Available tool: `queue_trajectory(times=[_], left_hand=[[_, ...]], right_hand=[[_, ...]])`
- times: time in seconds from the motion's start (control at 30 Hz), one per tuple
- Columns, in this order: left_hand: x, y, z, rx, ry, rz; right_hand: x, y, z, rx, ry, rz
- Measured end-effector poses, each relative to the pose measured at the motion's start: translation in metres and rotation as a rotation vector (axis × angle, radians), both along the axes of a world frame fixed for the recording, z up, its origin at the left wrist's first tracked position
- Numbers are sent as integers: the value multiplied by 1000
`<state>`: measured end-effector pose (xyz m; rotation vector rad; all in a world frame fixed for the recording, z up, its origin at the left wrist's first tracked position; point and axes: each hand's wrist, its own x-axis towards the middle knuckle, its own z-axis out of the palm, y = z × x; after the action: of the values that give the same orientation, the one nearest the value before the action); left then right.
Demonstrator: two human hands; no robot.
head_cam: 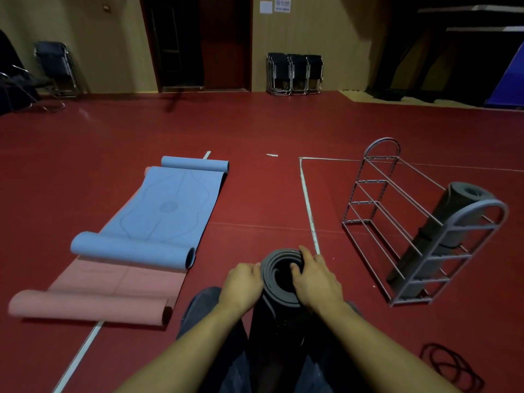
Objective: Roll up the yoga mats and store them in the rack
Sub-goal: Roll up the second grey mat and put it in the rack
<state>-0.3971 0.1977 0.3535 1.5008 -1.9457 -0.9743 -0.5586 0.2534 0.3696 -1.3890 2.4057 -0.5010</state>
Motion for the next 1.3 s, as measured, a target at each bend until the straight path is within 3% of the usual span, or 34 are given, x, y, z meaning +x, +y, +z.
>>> queue_trajectory(times=[0.13,0.4,0.63,0.87,1.13,1.3], left_hand=[[3,-4,14,-89,-193,-74],[0,-1,22,-114,-244,9],[7,10,15,-98,-327,40],[7,6,24,-57,-476,66],[-14,6,28,245,-400,32],[-14,11,20,192,-409,32]], right_hand=[[3,0,-1,61,60,72],[12,0,-2,124,127,123],[13,-3,-6,7,0,-34],[15,-8,-9,-10,-93,-17],[15,-8,-13,-29,-94,-70],[9,3,-16,-75,-169,-108]])
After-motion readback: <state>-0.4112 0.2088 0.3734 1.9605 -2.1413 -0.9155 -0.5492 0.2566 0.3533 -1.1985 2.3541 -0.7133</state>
